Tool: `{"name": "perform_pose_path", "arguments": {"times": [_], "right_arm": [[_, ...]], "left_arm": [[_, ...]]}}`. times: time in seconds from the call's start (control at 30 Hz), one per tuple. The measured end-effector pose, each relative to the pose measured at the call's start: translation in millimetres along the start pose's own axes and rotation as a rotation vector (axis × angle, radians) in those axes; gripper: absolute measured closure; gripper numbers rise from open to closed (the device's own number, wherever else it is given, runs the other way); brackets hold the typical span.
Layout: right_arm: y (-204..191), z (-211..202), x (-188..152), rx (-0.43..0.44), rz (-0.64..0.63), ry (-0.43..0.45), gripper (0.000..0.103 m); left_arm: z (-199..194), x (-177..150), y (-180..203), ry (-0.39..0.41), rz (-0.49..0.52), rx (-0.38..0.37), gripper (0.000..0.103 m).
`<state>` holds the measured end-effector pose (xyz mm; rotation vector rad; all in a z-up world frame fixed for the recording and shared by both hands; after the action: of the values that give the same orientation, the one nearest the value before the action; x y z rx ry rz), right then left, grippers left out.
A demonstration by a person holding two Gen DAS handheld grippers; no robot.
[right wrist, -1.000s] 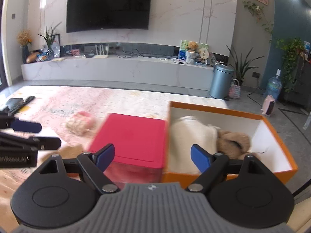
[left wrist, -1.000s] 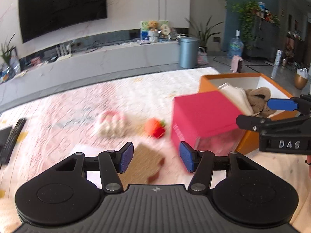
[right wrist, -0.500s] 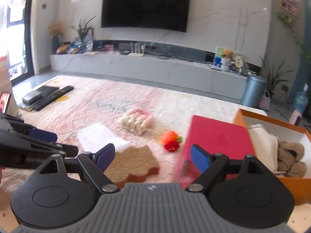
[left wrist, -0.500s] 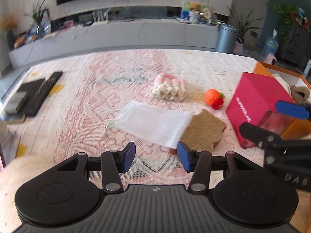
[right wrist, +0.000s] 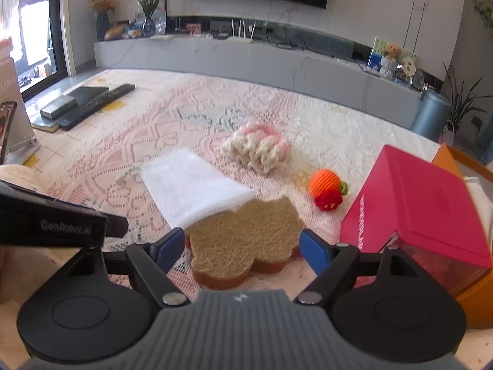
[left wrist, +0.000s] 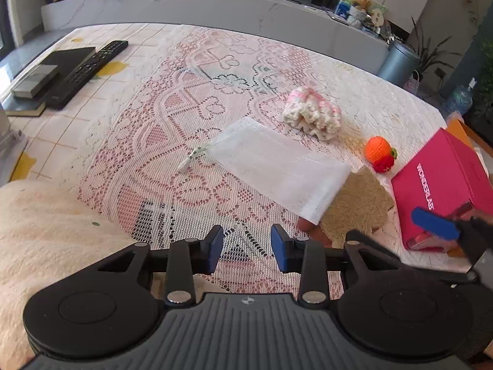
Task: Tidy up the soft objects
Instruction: 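Grasp the cloud-shaped coir mat with the right tool, then grasp the white mesh bag with the left tool while the right tool holds the mat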
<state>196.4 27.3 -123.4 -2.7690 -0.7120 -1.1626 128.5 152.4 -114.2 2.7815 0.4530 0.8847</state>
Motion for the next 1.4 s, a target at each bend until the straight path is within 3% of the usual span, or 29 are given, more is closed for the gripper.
{"name": "perform_pose_path", "arguments": {"times": [0.2, 0.43, 0.53, 0.6, 0.77, 0.87, 0.97, 1.2, 1.4], "right_arm": [[4.4, 14.9, -13.2, 0.026, 0.074, -0.092, 0.022], [2.3, 31.8, -15.6, 0.051, 0.166, -0.137, 0.026], [4.4, 39.7, -16.1, 0.054, 0.198, -0.146, 0.037], [4.0, 38.8, -16.3, 0.099, 0.226, -0.151, 0.053], [0.7, 22.7, -14.0, 0.087, 0.154, -0.086, 0.057], [1.9, 10.0, -9.0, 0.076, 0.080, -0.034, 0.058], [6.9, 4.2, -2.5, 0.040, -0.004, 0.010, 0.058], [6.4, 15.4, -0.4, 0.093, -0.181, -0.013, 0.058], [3.8, 18.4, -3.4, 0.102, -0.232, -0.024, 0.058]], "left_arm": [[10.0, 0.0, 6.1, -0.029, -0.001, -0.064, 0.060], [15.6, -1.7, 11.5, -0.042, 0.011, -0.047, 0.060], [16.1, -1.9, 11.7, -0.045, 0.012, -0.041, 0.060], [17.0, -1.5, 11.6, -0.047, 0.011, -0.039, 0.060], [17.5, -1.3, 11.8, -0.043, 0.020, -0.040, 0.060], [13.1, -1.1, 12.9, -0.015, 0.014, -0.087, 0.059], [10.0, -0.6, 17.5, 0.011, 0.020, -0.125, 0.052], [15.5, 2.8, 23.2, 0.031, -0.001, -0.162, 0.040], [35.5, 7.7, 31.5, -0.010, 0.003, -0.162, 0.039]]}}
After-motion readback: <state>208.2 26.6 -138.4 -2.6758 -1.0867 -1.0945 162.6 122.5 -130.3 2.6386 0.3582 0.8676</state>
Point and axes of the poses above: each gripper's, at about its wrist camera, not at the fingertips, and z roughly the way its jaws point, y to its right, x to its top, the point moved 4 cm from there along z, roughly the way its jaws point, and after that the axes turned 5 degrees about -x, right-handed, at the moved point
